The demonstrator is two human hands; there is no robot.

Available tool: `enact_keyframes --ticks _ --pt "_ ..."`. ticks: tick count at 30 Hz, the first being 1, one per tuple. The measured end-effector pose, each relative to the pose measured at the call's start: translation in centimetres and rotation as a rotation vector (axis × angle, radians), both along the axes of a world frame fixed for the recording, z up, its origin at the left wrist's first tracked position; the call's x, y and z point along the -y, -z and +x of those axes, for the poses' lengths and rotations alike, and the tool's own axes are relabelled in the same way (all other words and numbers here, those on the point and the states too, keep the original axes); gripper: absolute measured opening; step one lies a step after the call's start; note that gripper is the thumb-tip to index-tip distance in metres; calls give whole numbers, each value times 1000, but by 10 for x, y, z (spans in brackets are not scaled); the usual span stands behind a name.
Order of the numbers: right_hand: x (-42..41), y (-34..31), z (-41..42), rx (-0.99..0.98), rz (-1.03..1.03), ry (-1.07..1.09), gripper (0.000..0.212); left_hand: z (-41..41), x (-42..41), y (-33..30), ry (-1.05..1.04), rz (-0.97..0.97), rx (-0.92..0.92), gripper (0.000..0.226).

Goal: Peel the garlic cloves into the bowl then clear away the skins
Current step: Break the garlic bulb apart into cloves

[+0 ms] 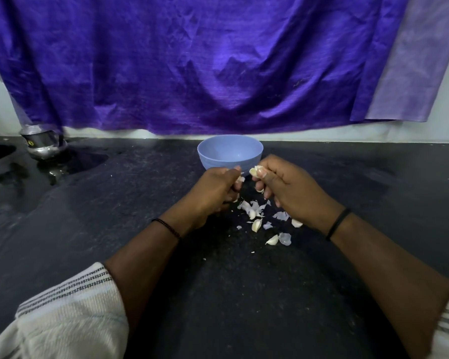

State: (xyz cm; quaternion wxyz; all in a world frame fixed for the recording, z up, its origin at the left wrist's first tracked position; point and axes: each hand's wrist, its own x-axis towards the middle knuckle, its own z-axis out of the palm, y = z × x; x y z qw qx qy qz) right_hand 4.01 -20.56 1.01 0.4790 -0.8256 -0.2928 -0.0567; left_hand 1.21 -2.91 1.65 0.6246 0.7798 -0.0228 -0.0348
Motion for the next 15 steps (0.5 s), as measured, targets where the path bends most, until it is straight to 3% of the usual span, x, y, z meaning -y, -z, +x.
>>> enact_keyframes --ticks 3,10,15 --pt "1 3 -1 8 -135 -5 15 1 -9 -4 6 197 -40 37" --pt "4 1 -5 60 -394 -9 13 6 -23 -4 -57 452 -83 22" --pt "4 1 -7 34 -349 -17 25 9 -31 -3 -13 580 -26 16"
